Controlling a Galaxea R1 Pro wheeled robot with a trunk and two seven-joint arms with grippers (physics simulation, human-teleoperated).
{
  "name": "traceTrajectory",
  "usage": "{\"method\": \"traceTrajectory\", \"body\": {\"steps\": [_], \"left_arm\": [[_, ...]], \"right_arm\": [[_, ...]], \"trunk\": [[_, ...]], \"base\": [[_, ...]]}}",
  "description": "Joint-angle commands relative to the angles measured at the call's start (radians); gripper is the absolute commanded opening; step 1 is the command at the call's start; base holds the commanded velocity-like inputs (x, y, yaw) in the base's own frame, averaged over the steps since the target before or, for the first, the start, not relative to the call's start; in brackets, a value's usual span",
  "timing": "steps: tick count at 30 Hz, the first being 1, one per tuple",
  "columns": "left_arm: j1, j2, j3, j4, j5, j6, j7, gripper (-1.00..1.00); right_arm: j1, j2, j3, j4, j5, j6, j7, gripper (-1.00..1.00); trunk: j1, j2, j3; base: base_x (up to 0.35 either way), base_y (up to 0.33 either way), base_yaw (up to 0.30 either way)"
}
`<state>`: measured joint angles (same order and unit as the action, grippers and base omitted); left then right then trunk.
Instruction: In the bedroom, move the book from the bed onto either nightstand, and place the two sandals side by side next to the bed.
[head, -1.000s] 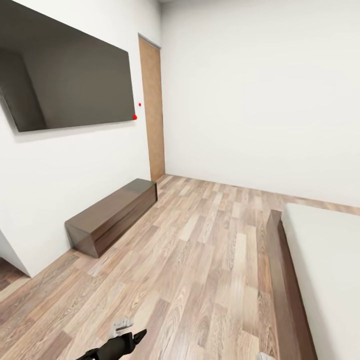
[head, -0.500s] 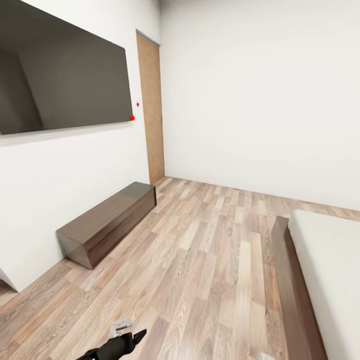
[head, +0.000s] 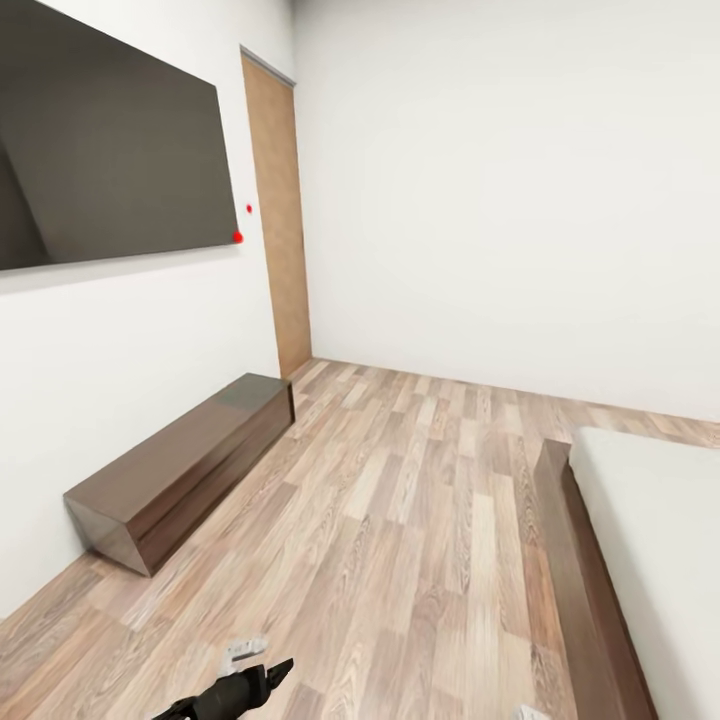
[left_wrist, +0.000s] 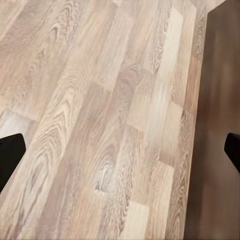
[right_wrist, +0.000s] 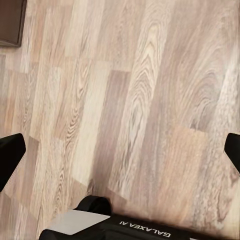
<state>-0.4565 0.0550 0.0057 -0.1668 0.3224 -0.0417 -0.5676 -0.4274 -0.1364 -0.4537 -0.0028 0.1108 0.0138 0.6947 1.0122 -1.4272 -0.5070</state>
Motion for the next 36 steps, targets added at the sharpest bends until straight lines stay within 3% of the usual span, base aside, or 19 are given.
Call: {"method": "traceTrajectory", "body": {"steps": [1,15,27,36], "left_arm": [[-0.001,0.000,0.000,0.001,0.000,-0.004,-0.003,1.00],[-0.001,0.002,0.002,0.001,0.000,-0.004,-0.004,1.00],[-0.001,0.003,0.002,0.001,0.001,-0.004,-0.004,1.00],[-0.001,0.005,0.002,0.001,0.001,-0.004,-0.004,1.00]], "right_arm": [[-0.001,0.000,-0.009,0.000,0.010,0.002,0.003,1.00],[-0.001,-0.001,-0.009,0.000,0.010,0.002,0.001,1.00],[-0.001,-0.001,-0.010,0.000,0.010,0.002,0.000,1.00],[-0.001,-0.002,-0.010,0.000,0.010,0.002,0.000,1.00]], "trunk": [[0.001,0.000,-0.001],[0.001,0.000,-0.001],[0.001,0.000,-0.001],[0.001,0.000,-0.001]], "base": [[0.333,0.000,-0.199],[0.329,0.000,-0.103],[0.323,0.000,-0.229],[0.248,0.000,-0.025]]}}
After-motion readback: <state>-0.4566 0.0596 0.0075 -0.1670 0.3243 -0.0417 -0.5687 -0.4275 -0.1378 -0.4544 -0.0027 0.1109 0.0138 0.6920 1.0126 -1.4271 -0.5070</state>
